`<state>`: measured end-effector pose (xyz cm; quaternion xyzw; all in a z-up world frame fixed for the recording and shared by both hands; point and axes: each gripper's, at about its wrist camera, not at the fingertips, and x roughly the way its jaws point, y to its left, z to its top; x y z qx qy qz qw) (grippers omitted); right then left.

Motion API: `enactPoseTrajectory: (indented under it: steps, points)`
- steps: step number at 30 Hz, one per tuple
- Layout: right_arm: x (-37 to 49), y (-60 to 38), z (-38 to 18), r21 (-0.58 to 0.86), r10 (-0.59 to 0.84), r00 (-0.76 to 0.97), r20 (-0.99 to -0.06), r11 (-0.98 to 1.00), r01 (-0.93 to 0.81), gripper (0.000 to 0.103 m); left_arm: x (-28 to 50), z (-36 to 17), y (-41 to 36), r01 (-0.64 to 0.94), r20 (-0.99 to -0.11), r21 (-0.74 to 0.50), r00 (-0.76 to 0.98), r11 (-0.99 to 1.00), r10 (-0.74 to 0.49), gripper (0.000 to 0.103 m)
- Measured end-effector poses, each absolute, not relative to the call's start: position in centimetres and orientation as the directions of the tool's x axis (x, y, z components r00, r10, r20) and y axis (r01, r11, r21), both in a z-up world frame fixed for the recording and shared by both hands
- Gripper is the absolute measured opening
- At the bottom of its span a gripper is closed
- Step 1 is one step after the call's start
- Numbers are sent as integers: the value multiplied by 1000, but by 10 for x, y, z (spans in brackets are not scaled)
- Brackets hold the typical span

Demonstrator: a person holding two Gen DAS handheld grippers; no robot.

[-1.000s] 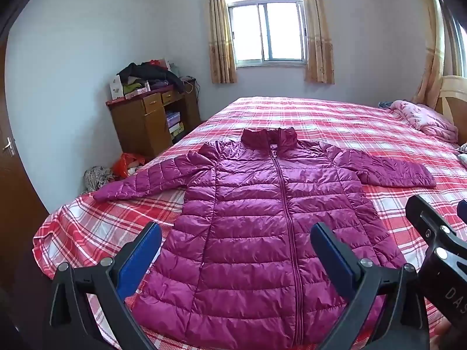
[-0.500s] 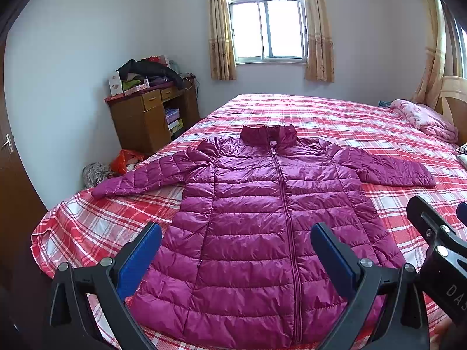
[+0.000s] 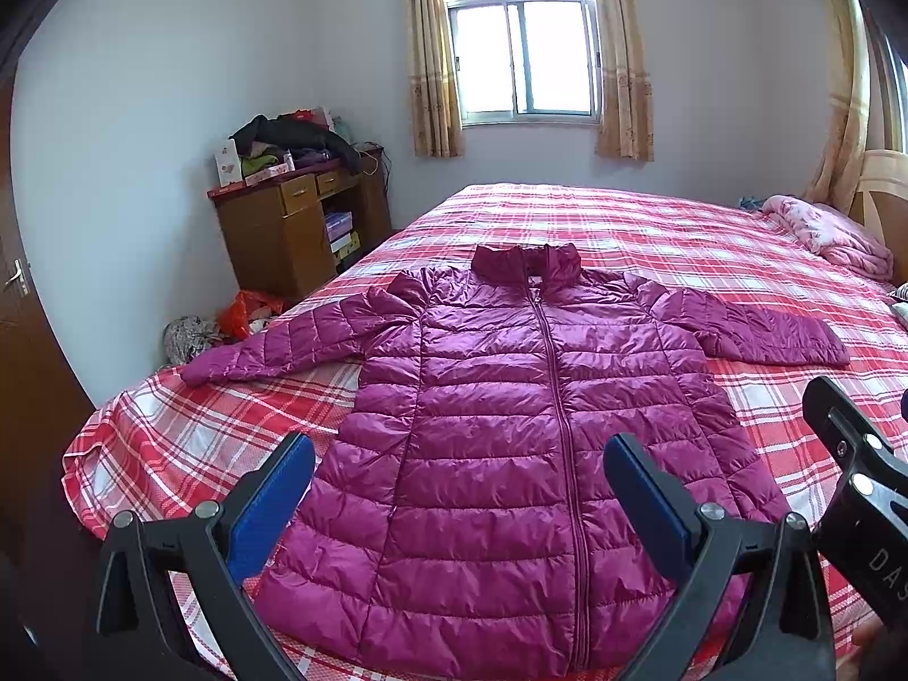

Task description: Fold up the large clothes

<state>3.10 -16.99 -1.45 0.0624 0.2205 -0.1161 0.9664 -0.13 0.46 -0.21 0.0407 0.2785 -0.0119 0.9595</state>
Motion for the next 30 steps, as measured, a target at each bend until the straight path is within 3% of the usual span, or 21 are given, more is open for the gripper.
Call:
enactPoseTrajectory:
  steps: [30]
  points:
    - [33, -171, -14, 76, -196, 872, -449, 964, 256, 103, -3, -4, 1, 44, -535, 73, 845, 996, 2, 102]
